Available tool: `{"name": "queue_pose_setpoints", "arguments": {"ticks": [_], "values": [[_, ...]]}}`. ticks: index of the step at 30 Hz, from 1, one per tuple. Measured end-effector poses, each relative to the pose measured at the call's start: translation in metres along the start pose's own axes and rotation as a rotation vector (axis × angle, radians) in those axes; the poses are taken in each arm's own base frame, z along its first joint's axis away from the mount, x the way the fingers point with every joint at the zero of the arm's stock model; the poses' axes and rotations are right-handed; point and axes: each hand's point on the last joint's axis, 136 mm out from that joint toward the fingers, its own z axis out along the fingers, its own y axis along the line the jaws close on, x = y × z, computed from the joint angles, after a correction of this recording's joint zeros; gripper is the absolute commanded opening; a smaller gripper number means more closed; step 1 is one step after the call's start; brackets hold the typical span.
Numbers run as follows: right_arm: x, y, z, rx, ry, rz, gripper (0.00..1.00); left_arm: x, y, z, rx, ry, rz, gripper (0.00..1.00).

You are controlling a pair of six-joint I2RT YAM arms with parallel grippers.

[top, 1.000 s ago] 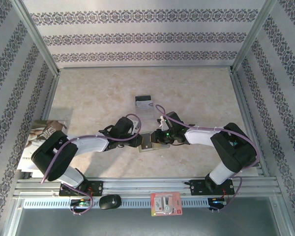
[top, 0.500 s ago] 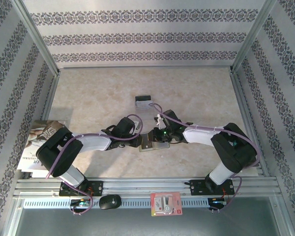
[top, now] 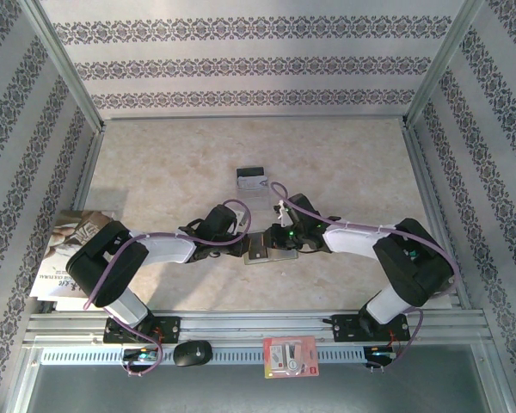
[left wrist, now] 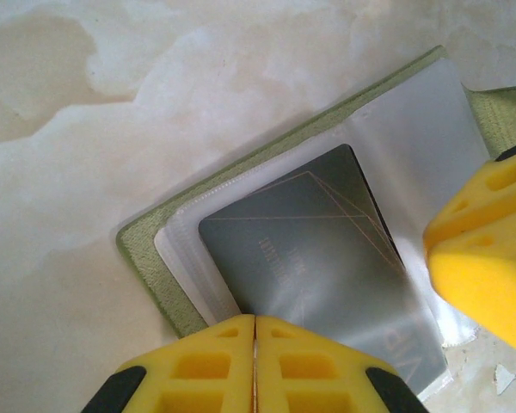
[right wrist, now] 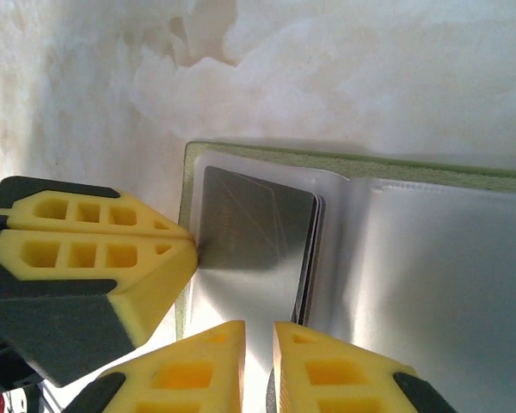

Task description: Take the credit cards out of the card holder

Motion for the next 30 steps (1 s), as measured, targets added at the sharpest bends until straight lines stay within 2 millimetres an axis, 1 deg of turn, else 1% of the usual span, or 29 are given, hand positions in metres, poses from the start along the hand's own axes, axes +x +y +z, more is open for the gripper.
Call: {"name": "queue_pose_setpoints", "arguments": {"ticks": [4,11,15,30], "values": [[0.0,-0.001,0.0,0.0,0.003,0.013,0.13,0.0,0.0,0.0,0.0,0.0,0.0,0.07],[0.007,-0.009,0.005,0.017,0.023,0.036,0.12,0.0,0.0,0.0,0.0,0.0,0.0,0.07],[0.007,-0.013,0.004,0.023,0.024,0.044,0.13,0.0,0.0,0.0,0.001,-0.001,0.0,0.07],[0.01,-0.014,0.01,0.016,0.044,0.065,0.18,-0.001,0.0,0.001,0.004,-0.005,0.001,0.07]]}}
